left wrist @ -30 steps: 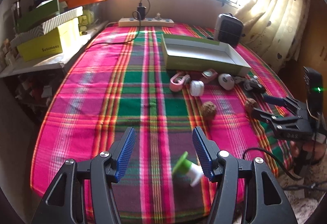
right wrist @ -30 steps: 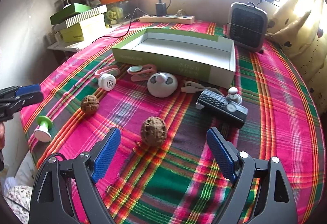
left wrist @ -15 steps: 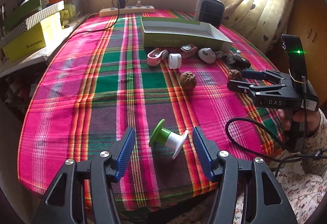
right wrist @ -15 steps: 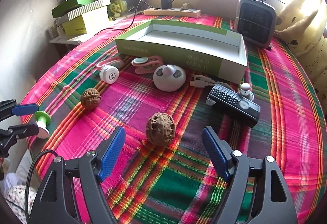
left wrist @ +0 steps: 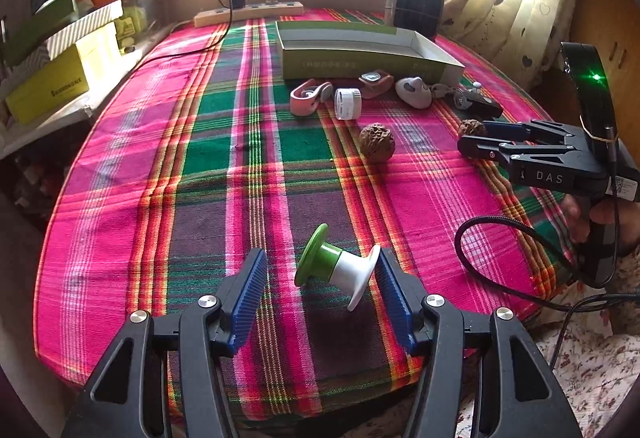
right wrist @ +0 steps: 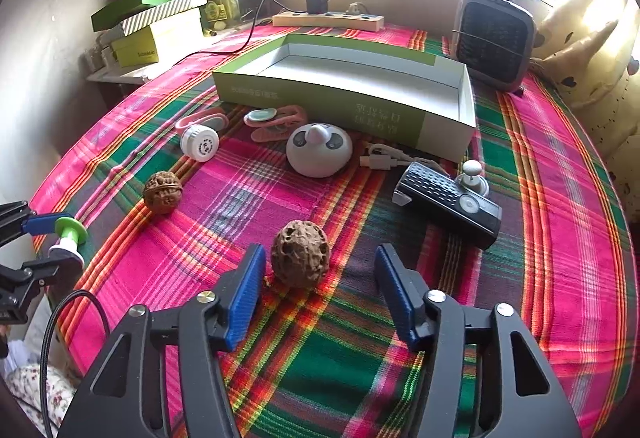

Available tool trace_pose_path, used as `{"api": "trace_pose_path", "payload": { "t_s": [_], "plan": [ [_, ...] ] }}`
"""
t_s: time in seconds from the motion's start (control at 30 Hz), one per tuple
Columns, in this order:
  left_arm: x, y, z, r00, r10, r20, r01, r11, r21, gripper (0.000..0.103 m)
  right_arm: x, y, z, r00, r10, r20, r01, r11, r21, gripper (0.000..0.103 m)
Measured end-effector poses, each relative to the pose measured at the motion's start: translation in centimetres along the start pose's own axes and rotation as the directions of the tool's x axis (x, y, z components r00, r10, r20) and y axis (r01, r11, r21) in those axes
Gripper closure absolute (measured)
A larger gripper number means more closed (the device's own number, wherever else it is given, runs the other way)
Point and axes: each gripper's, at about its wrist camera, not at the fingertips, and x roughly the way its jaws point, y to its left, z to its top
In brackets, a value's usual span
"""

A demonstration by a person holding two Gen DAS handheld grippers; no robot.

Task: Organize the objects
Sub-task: 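Grasp the green-and-white spool with the left tool while the right tool grasps the walnut, then carry the spool and walnut with both tools over the white box lid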

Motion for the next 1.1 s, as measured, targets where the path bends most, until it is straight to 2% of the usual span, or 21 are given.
{"api": "trace_pose_path", "payload": {
  "t_s": [0.23, 0.37, 0.47, 0.57, 1.1],
  "plan": [
    [0.25, -0.24, 0.04, 1.0, -0.006, -0.001, 0.006, 1.0, 0.011, 0.063, 0.05, 0.07, 0.07, 1.0, -0.007, 0.002, 0.007, 1.0, -0.011, 0.053],
    [0.27, -0.27, 0.06, 1.0, -0.008, -0.001, 0.008, 1.0, 0.011, 0.07, 0.03, 0.08, 0.08, 1.0, -0.004, 0.005, 0.004, 1.0, -0.015, 0.064],
    [0.3, -0.27, 0.1, 1.0, -0.009, 0.0, 0.009, 1.0, 0.01, 0.071, 0.06, 0.01, 0.12, 1.0, -0.002, 0.006, 0.002, 1.0, -0.014, 0.066],
    [0.31, -0.28, 0.15, 1.0, -0.007, 0.0, 0.007, 1.0, 0.007, 0.072, 0.05, -0.01, 0.12, 1.0, -0.004, 0.008, 0.004, 1.0, -0.014, 0.072],
    [0.38, -0.17, 0.49, 1.0, -0.01, -0.001, 0.01, 1.0, 0.009, 0.072, 0.02, 0.13, 0.03, 1.0, -0.005, 0.009, 0.005, 1.0, -0.013, 0.072]
  ]
}}
